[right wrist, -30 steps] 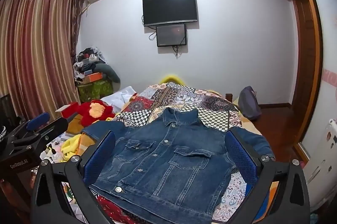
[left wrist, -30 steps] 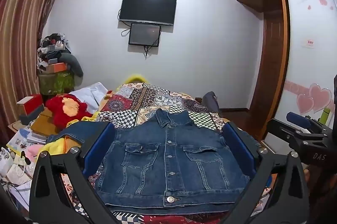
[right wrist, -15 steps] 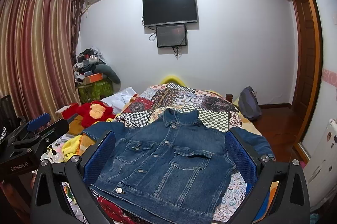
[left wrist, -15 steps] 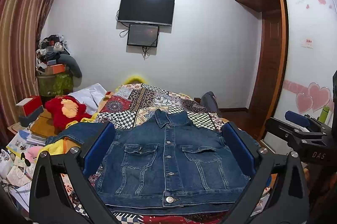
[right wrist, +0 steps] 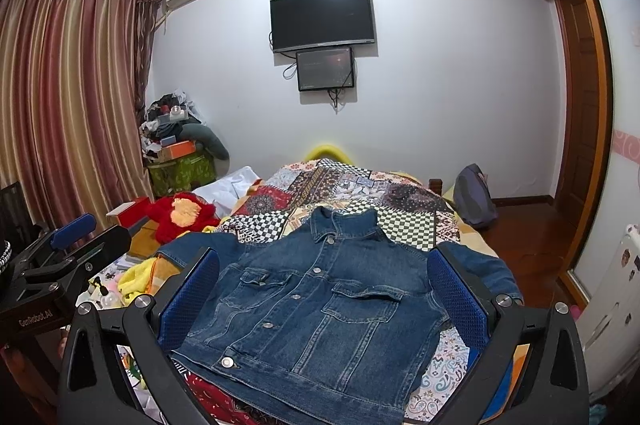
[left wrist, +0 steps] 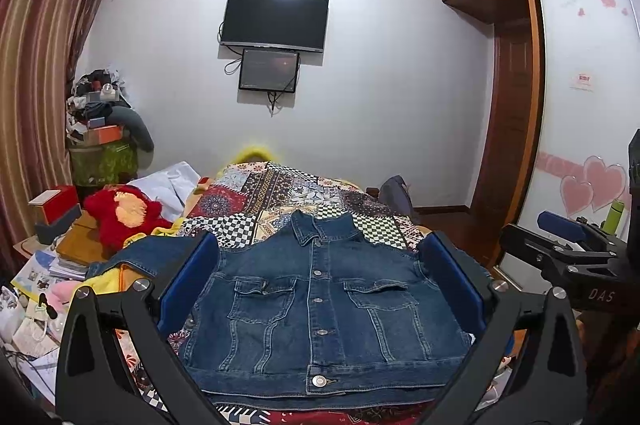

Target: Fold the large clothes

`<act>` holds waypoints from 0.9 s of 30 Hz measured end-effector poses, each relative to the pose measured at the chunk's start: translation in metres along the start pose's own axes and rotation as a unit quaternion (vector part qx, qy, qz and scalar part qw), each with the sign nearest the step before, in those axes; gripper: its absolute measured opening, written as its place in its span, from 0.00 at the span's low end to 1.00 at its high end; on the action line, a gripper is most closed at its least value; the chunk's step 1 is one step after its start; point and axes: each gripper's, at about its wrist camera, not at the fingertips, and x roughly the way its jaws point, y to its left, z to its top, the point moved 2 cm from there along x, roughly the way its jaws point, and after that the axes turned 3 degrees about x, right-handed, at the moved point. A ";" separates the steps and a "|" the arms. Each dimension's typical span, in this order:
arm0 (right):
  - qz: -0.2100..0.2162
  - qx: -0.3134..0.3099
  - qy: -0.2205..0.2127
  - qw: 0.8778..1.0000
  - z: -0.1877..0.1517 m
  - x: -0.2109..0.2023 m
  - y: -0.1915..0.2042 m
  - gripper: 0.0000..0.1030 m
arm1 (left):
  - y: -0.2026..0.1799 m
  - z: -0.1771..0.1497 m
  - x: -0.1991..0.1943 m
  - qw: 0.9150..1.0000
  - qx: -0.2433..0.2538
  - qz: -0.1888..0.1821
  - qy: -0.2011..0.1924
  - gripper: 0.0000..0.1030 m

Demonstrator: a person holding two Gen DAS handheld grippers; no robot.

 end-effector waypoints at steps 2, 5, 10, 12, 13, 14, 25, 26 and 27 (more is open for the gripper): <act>0.001 0.000 -0.001 1.000 0.004 -0.007 0.002 1.00 | 0.000 0.000 0.000 1.000 0.000 0.000 0.000 1.00; 0.001 0.001 -0.001 1.000 0.004 -0.007 0.002 1.00 | -0.001 0.000 0.000 1.000 0.000 -0.001 -0.001 1.00; 0.001 0.001 -0.001 1.000 0.003 -0.006 0.002 1.00 | 0.000 0.000 0.000 1.000 -0.001 -0.001 -0.001 1.00; 0.001 0.001 -0.001 1.000 0.004 -0.007 0.002 1.00 | -0.001 0.000 0.000 1.000 -0.001 -0.001 -0.001 1.00; 0.002 0.001 -0.002 1.000 0.004 -0.007 0.002 1.00 | -0.002 0.000 0.000 1.000 0.000 -0.001 -0.002 1.00; 0.002 0.001 -0.002 1.000 0.004 -0.008 0.002 1.00 | -0.002 0.000 0.001 1.000 0.000 -0.002 -0.002 1.00; 0.002 0.002 -0.001 1.000 0.004 -0.007 0.001 1.00 | 0.000 0.001 0.001 1.000 -0.004 -0.004 -0.003 1.00; 0.002 0.002 -0.001 1.000 0.004 -0.007 0.001 1.00 | 0.001 0.001 0.001 1.000 -0.005 -0.003 -0.003 1.00; 0.002 0.001 -0.001 1.000 0.004 -0.007 0.002 1.00 | 0.001 0.001 0.001 1.000 -0.005 -0.003 -0.003 1.00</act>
